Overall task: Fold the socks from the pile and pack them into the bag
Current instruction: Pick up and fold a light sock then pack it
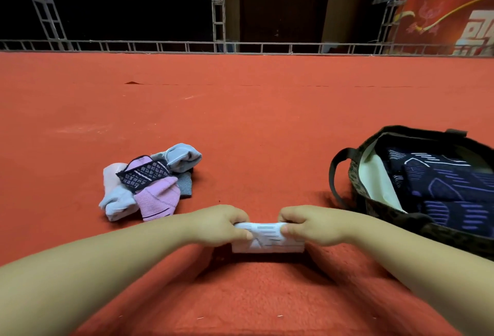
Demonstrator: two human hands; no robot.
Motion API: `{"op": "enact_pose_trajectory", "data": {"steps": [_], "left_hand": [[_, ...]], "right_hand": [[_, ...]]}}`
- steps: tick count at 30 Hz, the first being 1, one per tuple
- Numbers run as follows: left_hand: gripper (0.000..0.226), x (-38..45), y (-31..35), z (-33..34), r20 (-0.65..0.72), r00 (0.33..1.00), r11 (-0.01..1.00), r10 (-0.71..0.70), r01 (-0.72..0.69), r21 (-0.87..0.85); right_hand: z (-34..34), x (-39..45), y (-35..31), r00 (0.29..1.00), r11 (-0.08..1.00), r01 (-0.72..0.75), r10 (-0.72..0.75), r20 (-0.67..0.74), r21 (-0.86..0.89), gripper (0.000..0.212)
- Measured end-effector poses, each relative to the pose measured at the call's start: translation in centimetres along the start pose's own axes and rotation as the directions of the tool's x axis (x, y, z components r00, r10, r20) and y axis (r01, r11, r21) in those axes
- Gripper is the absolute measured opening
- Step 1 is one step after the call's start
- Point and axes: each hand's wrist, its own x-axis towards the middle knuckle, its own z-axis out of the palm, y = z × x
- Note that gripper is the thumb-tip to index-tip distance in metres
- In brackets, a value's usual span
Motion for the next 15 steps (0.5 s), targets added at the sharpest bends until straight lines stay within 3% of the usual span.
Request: {"op": "enact_pose_trajectory", "data": {"steps": [3, 6, 10, 12, 15], "left_hand": [[0.017, 0.3, -0.3, 0.1, 0.115, 0.992, 0.957, -0.06, 0.09, -0.276], [0.02, 1.2, -0.6, 0.7, 0.122, 0.98, 0.9, -0.157, 0.193, -0.391], [0.02, 2.5, -1.3, 1.1, -0.019, 0.967, 0.936, -0.254, 0.241, -0.257], [0.021, 2.9, -1.5, 1.0, -0.034, 0.963, 0.949, -0.267, 0.257, -0.18], [0.026, 3.0, -1.4, 0.9, 0.058, 0.952, 0.945, -0.301, 0.306, -0.117]], "right_hand": [[0.0, -0.1, 0.5, 1.0, 0.996, -0.024, 0.025, -0.01, 0.081, 0.017], [1.0, 0.8, 1.5, 0.984, 0.989, -0.018, 0.043, -0.174, 0.144, 0.013], [1.9, 1.9, 2.3, 0.934, 0.982, -0.071, 0.128, -0.333, 0.178, 0.018], [2.4, 2.3, 2.8, 0.932, 0.985, -0.142, 0.167, -0.323, 0.101, 0.021], [2.3, 2.4, 2.9, 0.956, 0.977, -0.211, 0.2, -0.216, -0.025, 0.031]]}}
